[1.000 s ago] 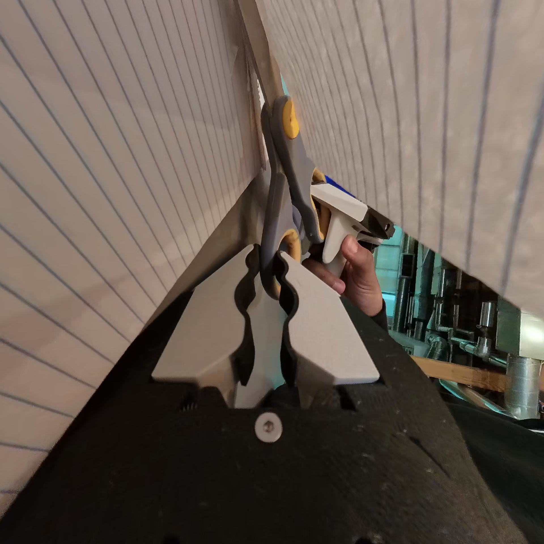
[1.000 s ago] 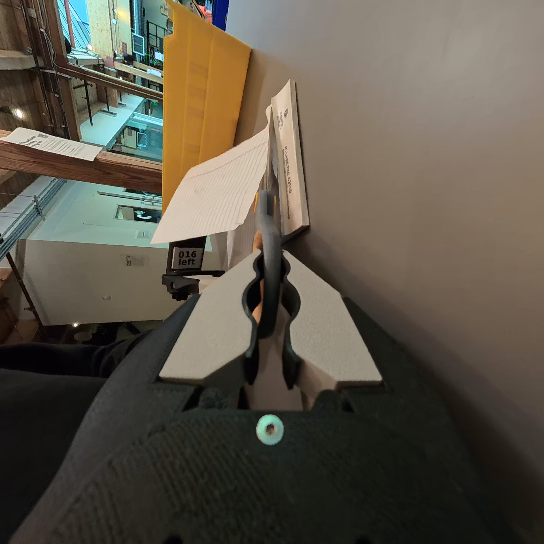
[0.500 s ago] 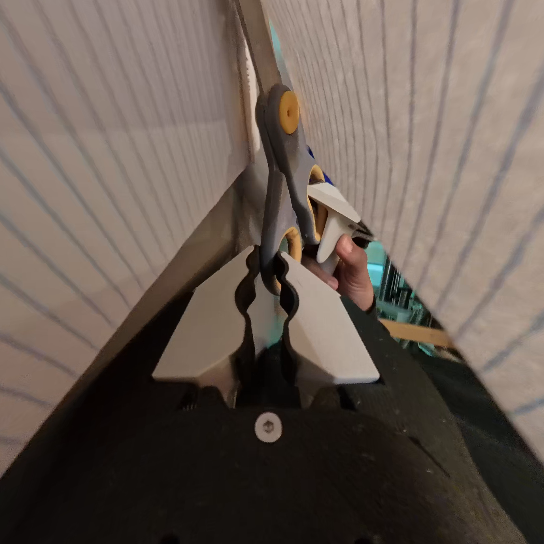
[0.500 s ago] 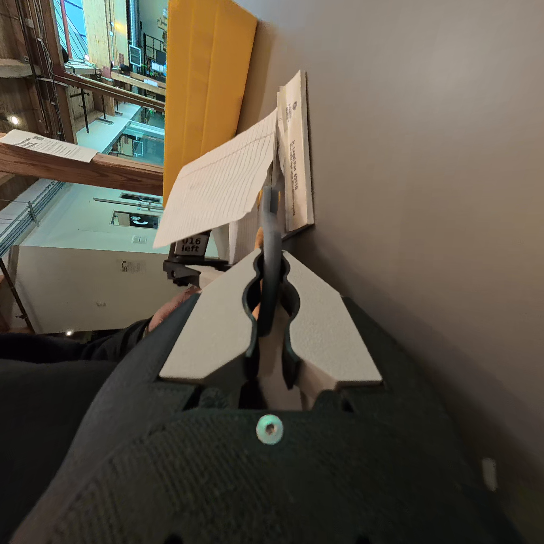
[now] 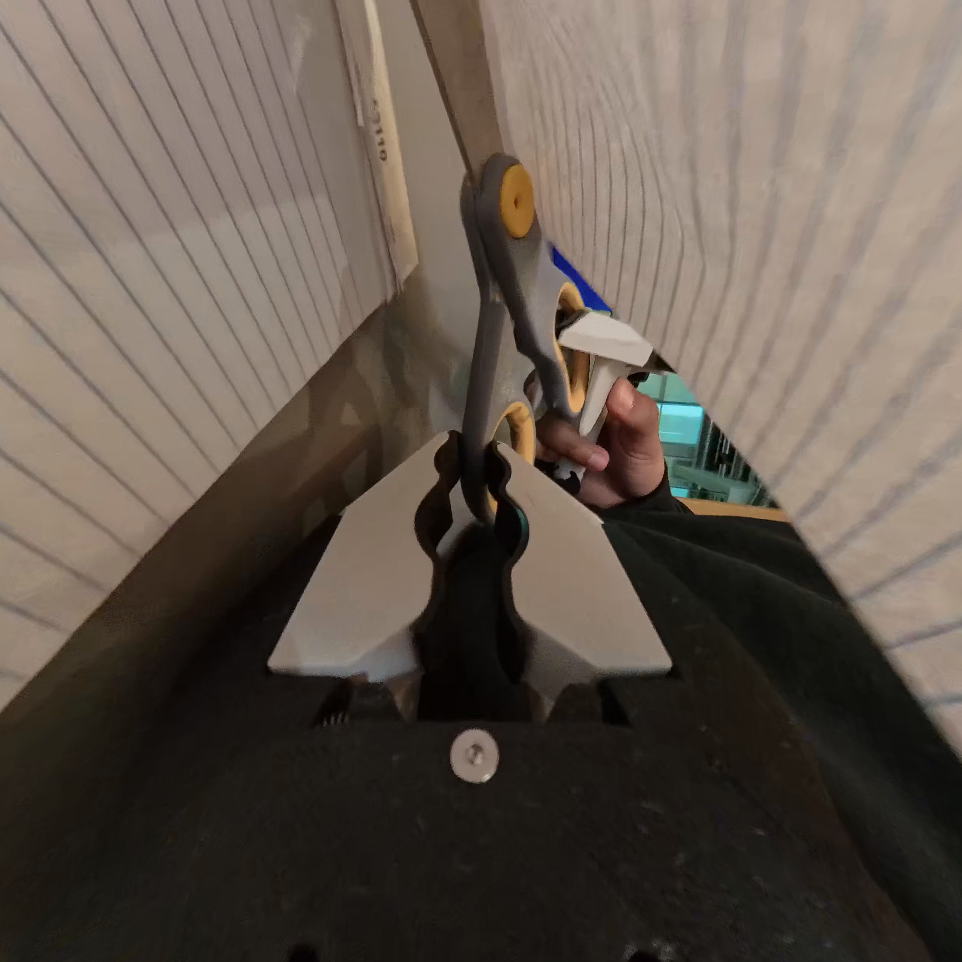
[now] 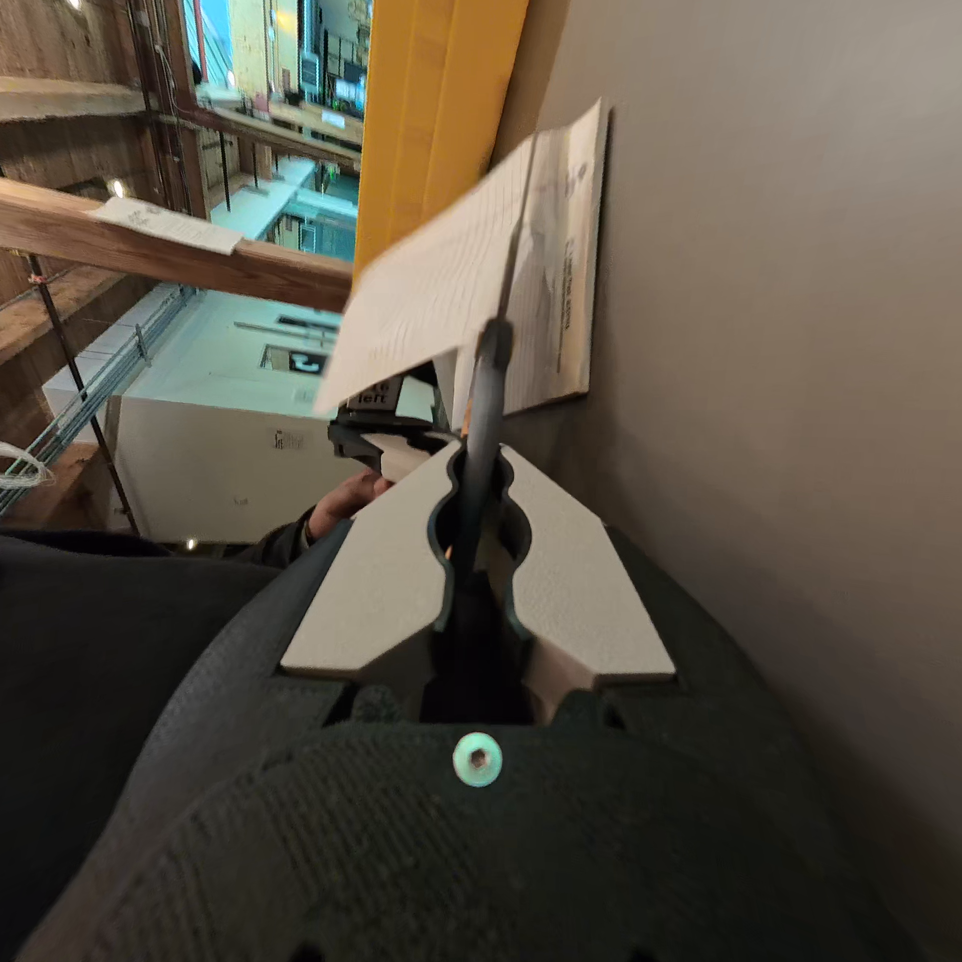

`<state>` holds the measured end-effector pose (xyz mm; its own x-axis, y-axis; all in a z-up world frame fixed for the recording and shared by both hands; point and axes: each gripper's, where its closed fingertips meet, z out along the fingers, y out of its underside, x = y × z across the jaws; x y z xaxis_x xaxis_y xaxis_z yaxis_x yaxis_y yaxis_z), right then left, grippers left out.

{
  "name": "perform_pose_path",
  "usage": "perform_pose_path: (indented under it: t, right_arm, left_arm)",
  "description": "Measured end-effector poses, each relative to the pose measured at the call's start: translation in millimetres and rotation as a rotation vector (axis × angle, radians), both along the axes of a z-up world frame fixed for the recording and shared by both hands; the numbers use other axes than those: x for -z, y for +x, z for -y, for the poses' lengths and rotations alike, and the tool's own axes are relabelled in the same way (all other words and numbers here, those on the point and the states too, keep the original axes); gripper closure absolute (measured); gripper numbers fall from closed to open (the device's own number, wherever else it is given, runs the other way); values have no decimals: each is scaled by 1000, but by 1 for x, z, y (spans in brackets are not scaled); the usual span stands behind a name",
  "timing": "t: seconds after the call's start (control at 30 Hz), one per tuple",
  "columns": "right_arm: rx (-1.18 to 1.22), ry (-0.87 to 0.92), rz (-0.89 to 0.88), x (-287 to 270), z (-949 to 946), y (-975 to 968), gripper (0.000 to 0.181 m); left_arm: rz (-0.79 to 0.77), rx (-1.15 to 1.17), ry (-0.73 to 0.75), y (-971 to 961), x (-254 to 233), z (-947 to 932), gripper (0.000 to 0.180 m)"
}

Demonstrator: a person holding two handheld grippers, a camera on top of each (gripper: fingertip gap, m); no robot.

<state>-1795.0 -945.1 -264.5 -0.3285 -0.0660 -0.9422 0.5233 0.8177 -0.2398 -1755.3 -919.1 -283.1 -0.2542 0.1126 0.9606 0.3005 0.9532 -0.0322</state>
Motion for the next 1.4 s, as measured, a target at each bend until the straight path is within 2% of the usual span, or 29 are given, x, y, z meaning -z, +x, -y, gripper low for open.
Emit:
perform_pose_path:
  t: [0.13, 0.57, 0.83, 1.4]
  right_arm:
    - [15, -5, -10, 3, 4, -11, 174]
    - [-108, 55, -65, 18, 27, 3, 174]
    - [-47, 58, -37, 20, 39, -3, 174]
    - [-25, 59, -64, 28, 47, 7, 174]
  left_arm:
    - [33, -20, -58, 12, 4, 11, 171]
    - [25, -116, 1, 14, 12, 19, 172]
    - [-21, -182, 9, 10, 7, 35, 172]
    - [9, -162, -3, 3, 14, 39, 172]
